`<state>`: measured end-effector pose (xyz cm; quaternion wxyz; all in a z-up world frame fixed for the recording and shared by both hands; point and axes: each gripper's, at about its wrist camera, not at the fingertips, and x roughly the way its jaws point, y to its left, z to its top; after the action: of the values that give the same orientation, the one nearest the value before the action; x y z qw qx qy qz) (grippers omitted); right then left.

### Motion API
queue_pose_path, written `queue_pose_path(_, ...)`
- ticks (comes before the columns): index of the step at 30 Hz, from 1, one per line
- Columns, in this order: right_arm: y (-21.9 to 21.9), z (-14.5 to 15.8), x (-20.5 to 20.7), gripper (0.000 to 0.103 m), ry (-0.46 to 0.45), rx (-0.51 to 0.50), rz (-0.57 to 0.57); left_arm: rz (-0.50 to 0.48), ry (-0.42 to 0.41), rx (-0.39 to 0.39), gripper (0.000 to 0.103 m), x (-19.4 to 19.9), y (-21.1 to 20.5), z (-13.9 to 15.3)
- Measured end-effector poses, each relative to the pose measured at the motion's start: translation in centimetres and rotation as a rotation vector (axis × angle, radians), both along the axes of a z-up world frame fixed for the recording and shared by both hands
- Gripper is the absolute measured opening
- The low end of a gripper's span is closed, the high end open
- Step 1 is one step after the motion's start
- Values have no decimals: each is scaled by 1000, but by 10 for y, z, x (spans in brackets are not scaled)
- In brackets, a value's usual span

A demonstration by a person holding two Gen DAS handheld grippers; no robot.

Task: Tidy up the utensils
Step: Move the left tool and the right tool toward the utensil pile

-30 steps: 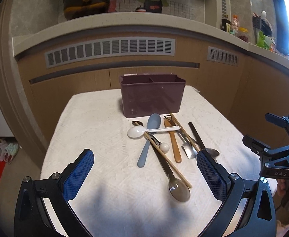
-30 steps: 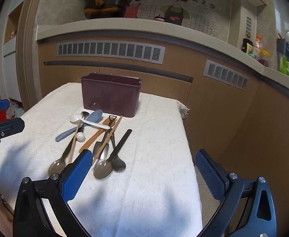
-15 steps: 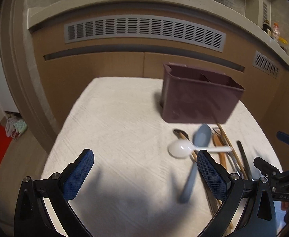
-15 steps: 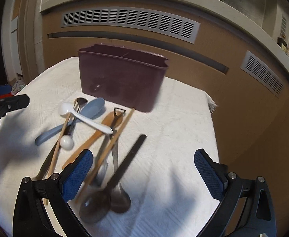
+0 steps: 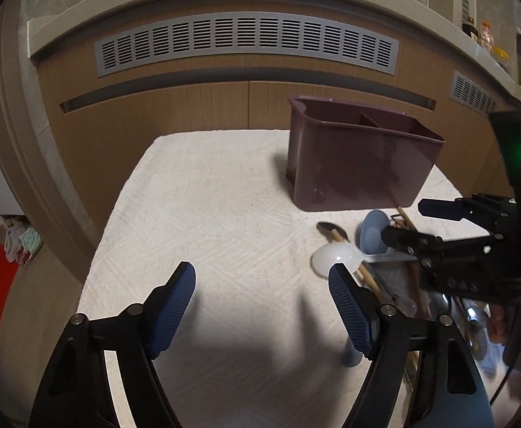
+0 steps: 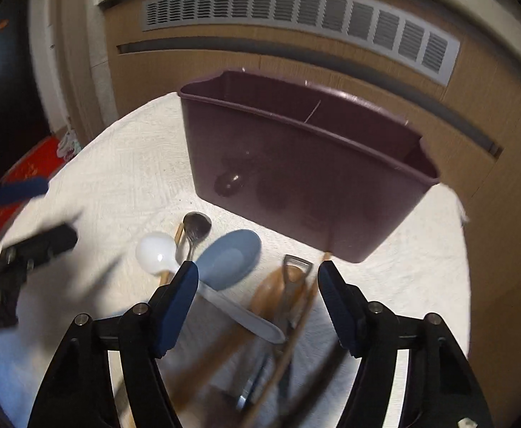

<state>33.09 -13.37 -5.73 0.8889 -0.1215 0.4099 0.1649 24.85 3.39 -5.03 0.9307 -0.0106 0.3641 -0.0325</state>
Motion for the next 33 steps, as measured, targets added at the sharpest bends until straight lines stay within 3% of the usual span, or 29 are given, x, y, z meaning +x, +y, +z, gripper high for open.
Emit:
queue_pose_path(5, 13, -18, 19, 49, 123, 72, -91, 34, 20, -39, 77, -2, 15, -4)
queue_pose_path(10, 36, -27, 25, 49, 160, 52, -37, 29, 44, -79, 77, -6, 20, -6)
queue_pose_path(12, 42, -27, 20, 33, 148, 4, 4, 19, 53, -83, 77, -6, 20, -6)
queue_pose_path(14, 38, -24, 14, 31, 153, -18, 45, 13, 59, -80, 77, -7, 19, -6)
queue_pose_path(16, 24, -19, 7, 18, 153, -15, 55, 3, 75, -87, 77, -7, 17, -8)
queue_pose_path(21, -19, -11, -4, 18, 156, 27, 45, -53, 118, -124, 77, -5, -1, -11)
queue_pose_path(24, -41, -5, -11, 19, 158, 49, 26, -97, 109, -109, 77, -8, -17, -7)
queue_pose_path(28, -54, 0, -21, 35, 100, 14, -3, -199, 90, -99, 77, -17, -42, -1)
queue_pose_path(30, -67, 6, -29, 45, 65, 9, -12, -252, 89, -92, 68, -22, -54, -1)
queue_pose_path(33, -89, 12, -40, 49, 40, 17, -37, -343, 117, -103, 50, -25, -72, -5)
